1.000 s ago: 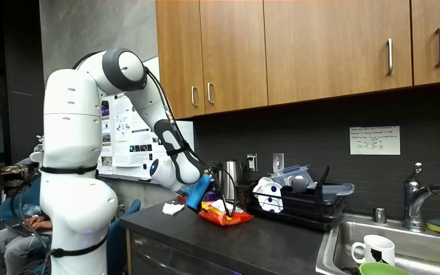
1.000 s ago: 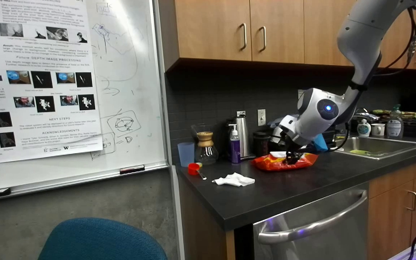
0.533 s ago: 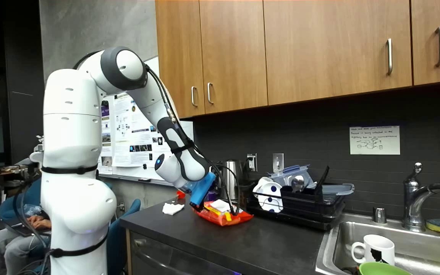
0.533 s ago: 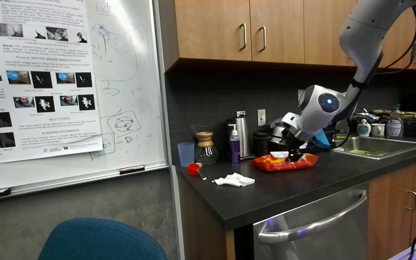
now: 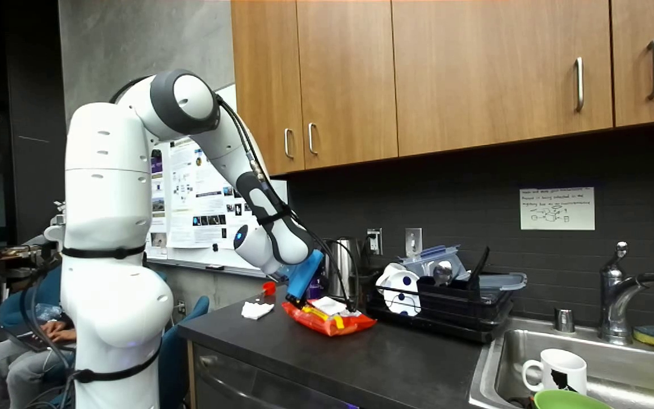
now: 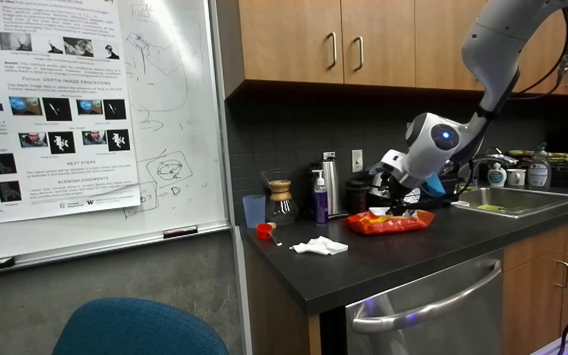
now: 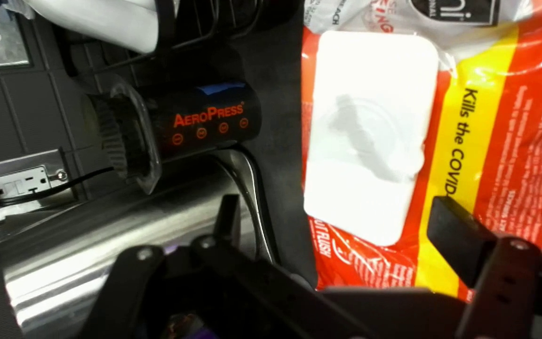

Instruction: Open the orange packet.

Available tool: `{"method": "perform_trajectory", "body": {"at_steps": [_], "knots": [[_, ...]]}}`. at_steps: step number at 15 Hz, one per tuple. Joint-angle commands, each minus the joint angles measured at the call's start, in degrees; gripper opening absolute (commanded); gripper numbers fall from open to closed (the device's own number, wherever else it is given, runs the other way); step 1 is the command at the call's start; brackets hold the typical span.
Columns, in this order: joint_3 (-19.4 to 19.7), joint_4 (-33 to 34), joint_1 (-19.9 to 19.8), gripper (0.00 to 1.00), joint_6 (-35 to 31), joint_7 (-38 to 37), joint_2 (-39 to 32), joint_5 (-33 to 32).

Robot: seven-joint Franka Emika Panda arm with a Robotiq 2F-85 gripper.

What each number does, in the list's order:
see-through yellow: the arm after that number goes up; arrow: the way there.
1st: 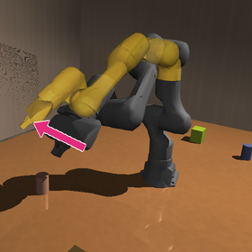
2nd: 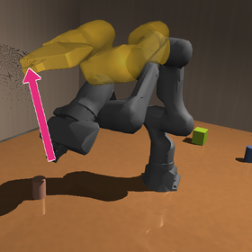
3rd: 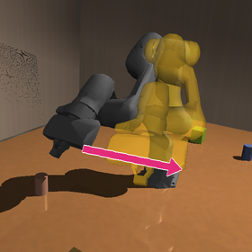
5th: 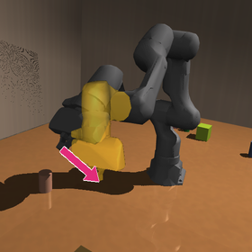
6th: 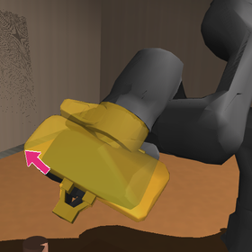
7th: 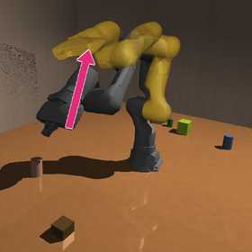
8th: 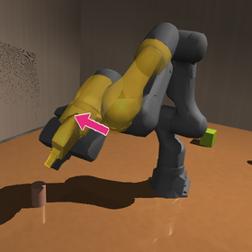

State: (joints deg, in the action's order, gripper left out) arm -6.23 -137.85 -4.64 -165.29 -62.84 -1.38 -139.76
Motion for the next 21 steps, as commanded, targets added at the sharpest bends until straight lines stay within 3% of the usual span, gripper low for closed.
{"method": "perform_trajectory", "body": {"at_steps": [1,11,12,14,21], "knots": [[0.57,1.41,-0.48,1.00,-1.01,2.48,-0.88,-0.42],[0.86,2.82,-0.82,1.00,-1.12,2.82,-3.51,-0.59],[0.82,3.00,-0.76,0.75,-1.02,2.85,-3.68,-0.54],[0.79,3.30,-0.70,0.69,-0.99,3.06,-3.91,-0.50],[0.81,3.25,-0.66,0.15,-0.93,3.97,-4.15,-0.37]]}}
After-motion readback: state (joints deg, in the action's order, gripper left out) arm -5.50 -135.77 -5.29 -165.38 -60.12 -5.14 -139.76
